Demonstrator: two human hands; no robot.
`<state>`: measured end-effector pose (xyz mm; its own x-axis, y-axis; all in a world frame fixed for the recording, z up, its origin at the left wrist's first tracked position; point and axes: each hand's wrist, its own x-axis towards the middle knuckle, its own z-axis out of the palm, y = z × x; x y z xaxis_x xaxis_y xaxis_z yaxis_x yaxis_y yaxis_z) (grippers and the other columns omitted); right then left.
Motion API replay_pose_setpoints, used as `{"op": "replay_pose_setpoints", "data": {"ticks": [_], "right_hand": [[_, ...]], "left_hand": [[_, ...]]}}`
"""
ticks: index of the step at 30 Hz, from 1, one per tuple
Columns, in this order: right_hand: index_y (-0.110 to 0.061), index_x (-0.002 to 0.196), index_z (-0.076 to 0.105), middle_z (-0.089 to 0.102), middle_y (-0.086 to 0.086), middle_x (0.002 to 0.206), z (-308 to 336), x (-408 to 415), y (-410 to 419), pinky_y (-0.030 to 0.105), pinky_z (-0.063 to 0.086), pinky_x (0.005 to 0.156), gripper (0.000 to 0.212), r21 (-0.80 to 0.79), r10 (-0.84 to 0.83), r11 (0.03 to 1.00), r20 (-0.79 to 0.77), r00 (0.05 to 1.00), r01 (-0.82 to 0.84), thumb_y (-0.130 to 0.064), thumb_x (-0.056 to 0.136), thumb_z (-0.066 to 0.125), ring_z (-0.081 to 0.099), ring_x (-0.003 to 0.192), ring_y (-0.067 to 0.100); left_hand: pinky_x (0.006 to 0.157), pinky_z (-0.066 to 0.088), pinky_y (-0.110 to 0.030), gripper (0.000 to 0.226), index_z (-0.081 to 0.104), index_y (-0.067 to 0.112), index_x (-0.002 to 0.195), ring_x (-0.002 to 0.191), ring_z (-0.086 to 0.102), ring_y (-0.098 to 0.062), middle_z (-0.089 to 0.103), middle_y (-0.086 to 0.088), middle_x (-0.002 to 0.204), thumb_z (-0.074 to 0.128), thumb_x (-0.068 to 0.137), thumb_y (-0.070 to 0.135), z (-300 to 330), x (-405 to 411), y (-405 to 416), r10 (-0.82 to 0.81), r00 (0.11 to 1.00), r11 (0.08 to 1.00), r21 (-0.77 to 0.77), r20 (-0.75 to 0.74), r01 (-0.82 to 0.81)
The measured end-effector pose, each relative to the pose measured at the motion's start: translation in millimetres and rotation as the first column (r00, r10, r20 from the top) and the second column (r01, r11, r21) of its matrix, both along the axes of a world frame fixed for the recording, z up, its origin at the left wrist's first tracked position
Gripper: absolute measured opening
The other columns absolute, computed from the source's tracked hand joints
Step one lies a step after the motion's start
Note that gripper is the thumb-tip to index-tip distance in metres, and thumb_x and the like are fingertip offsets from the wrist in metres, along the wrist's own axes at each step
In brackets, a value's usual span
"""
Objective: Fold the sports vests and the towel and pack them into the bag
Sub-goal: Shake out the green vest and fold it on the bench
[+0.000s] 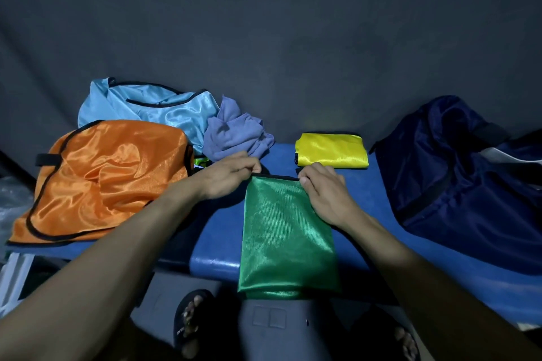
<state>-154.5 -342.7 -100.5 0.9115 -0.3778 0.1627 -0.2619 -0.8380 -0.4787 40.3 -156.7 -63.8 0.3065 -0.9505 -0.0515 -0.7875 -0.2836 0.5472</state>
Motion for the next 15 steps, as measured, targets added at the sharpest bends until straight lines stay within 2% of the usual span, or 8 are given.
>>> {"op": "replay_pose_setpoints", "data": {"ticks": [3, 6, 8, 10, 12, 13, 15], "right_hand": [[-0.026, 0.097, 0.051, 0.051, -0.006, 0.106, 4.6, 1.5, -3.6, 0.044, 0.033, 0.095, 0.02, 0.055, 0.018, 0.998, -0.029, 0.999, -0.016, -0.028, 0.11, 0.036, 0.039, 0.107, 0.018], [-0.027, 0.096, 0.057, 0.055, -0.004, 0.109, 8.9, 2.9, -8.4, 0.044, 0.035, 0.096, 0.018, 0.102, 0.02, 0.995, -0.037, 0.999, -0.016, -0.029, 0.108, 0.044, 0.044, 0.111, 0.021], [-0.025, 0.096, 0.063, 0.056, -0.004, 0.107, 8.2, 4.4, -7.6, 0.046, 0.041, 0.095, 0.016, 0.096, -0.012, 0.995, 0.014, 1.0, 0.011, -0.031, 0.105, 0.05, 0.049, 0.107, 0.023], [-0.022, 0.1, 0.065, 0.055, -0.003, 0.106, 6.0, 6.1, -3.0, 0.045, 0.047, 0.088, 0.014, 0.056, -0.076, 0.996, 0.074, 0.994, 0.072, -0.033, 0.102, 0.057, 0.053, 0.102, 0.023], [-0.02, 0.107, 0.063, 0.052, -0.002, 0.109, 4.8, 7.1, 3.4, 0.039, 0.049, 0.079, 0.018, -0.002, -0.141, 0.99, 0.097, 0.985, 0.142, -0.036, 0.099, 0.062, 0.054, 0.101, 0.023], [-0.02, 0.113, 0.061, 0.05, -0.001, 0.113, 4.5, 7.0, 5.4, 0.038, 0.049, 0.076, 0.024, -0.027, -0.178, 0.983, 0.095, 0.98, 0.181, -0.039, 0.098, 0.063, 0.054, 0.102, 0.024], [-0.02, 0.122, 0.057, 0.048, 0.001, 0.119, 5.6, 5.1, 6.8, 0.04, 0.05, 0.077, 0.036, -0.057, -0.242, 0.968, 0.073, 0.968, 0.246, -0.044, 0.096, 0.064, 0.053, 0.106, 0.025]], "left_hand": [[0.086, 0.043, -0.043, 0.023, 0.051, 0.025, 0.099, 0.092, 0.043, -0.02, 0.041, 0.003, 0.093, 0.03, 0.096, 0.033, -8.1, -0.1, -2.8, 0.015, 0.97, 1.0, -0.012, 0.243, -0.012], [0.08, 0.046, -0.046, 0.027, 0.051, 0.023, 0.103, 0.095, 0.047, -0.026, 0.043, 0.003, 0.098, 0.03, 0.091, 0.036, -8.7, -3.8, -3.3, 0.063, 0.935, 0.997, 0.027, 0.35, -0.077], [0.08, 0.049, -0.047, 0.024, 0.054, 0.019, 0.108, 0.102, 0.051, -0.03, 0.05, -0.001, 0.106, 0.041, 0.089, 0.025, -2.1, -10.7, -5.1, 0.198, 0.919, 0.98, -0.085, 0.342, -0.179], [0.079, 0.05, -0.046, 0.025, 0.054, 0.017, 0.111, 0.102, 0.052, -0.027, 0.052, -0.003, 0.111, 0.047, 0.087, 0.02, 8.3, -25.2, -6.6, 0.278, 0.9, 0.944, -0.27, 0.336, -0.19], [0.085, 0.049, -0.043, 0.025, 0.056, 0.018, 0.115, 0.103, 0.052, -0.022, 0.053, 0.0, 0.114, 0.05, 0.092, 0.026, 14.4, -46.6, -4.4, 0.161, 0.939, 0.935, -0.351, 0.304, -0.047], [0.089, 0.047, -0.041, 0.028, 0.056, 0.02, 0.119, 0.105, 0.051, -0.021, 0.053, 0.001, 0.116, 0.05, 0.095, 0.034, 13.0, -57.6, -2.4, 0.052, 0.949, 0.951, -0.306, 0.311, 0.048], [0.096, 0.041, -0.041, 0.041, 0.052, 0.029, 0.131, 0.113, 0.044, -0.02, 0.047, 0.003, 0.125, 0.048, 0.098, 0.053, 0.6, -75.3, 2.0, -0.129, 0.915, 0.983, -0.075, 0.383, 0.17]]}}
